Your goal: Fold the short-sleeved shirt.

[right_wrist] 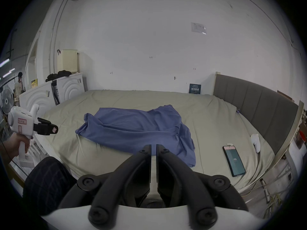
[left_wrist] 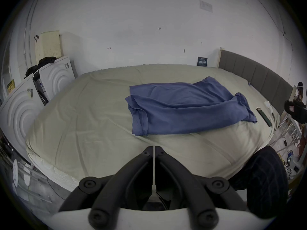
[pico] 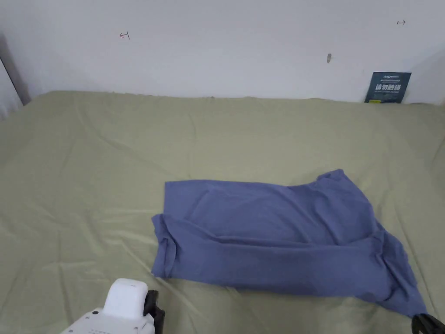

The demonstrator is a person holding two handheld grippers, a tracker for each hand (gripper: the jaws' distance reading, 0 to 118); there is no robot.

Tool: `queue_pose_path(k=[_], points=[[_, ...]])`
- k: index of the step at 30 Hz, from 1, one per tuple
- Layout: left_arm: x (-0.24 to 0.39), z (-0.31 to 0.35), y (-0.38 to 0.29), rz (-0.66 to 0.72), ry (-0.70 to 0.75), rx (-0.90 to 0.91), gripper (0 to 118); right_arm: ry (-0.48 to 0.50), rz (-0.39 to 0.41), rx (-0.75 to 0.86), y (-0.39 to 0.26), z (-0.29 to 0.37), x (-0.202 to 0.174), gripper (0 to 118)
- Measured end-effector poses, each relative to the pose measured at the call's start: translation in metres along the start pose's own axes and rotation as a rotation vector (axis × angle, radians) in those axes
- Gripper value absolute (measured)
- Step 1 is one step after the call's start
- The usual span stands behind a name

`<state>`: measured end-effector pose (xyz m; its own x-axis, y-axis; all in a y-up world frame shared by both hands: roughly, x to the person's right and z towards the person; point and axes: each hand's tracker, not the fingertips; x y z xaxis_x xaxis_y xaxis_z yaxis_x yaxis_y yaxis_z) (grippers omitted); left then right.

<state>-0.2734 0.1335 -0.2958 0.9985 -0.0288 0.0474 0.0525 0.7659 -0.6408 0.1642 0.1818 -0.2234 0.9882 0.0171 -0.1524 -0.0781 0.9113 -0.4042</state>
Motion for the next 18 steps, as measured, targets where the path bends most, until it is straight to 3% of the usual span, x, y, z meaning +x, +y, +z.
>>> queue_pose_path(k=[1, 2, 3, 4, 5, 14, 15, 18], points=[[-0.002, -0.009, 0.004, -0.007, 0.010, -0.012, 0, 0.002, -0.005, -0.007, 0.000, -0.002, 0.002, 8], [-0.006, -0.020, 0.008, -0.005, 0.017, -0.010, 15, 0.005, -0.011, -0.020, 0.000, -0.005, 0.005, 8], [-0.012, -0.034, 0.014, -0.017, 0.011, -0.036, 49, 0.001, -0.010, -0.026, -0.001, -0.008, 0.006, 8], [-0.016, -0.049, 0.018, -0.021, 0.001, -0.090, 100, -0.001, -0.010, -0.032, 0.000, -0.010, 0.006, 8], [-0.018, -0.061, 0.023, -0.021, 0.001, -0.128, 114, 0.001, -0.008, -0.042, 0.000, -0.013, 0.007, 8], [-0.048, -0.167, 0.035, -0.057, 0.032, -0.213, 108, -0.028, -0.031, -0.112, 0.000, -0.039, 0.021, 8], [-0.048, -0.173, 0.035, -0.071, 0.022, -0.210, 102, -0.028, -0.036, -0.116, 0.001, -0.041, 0.023, 8], [-0.041, -0.175, 0.036, -0.085, -0.050, -0.254, 58, -0.039, -0.040, -0.132, 0.002, -0.047, 0.027, 8]])
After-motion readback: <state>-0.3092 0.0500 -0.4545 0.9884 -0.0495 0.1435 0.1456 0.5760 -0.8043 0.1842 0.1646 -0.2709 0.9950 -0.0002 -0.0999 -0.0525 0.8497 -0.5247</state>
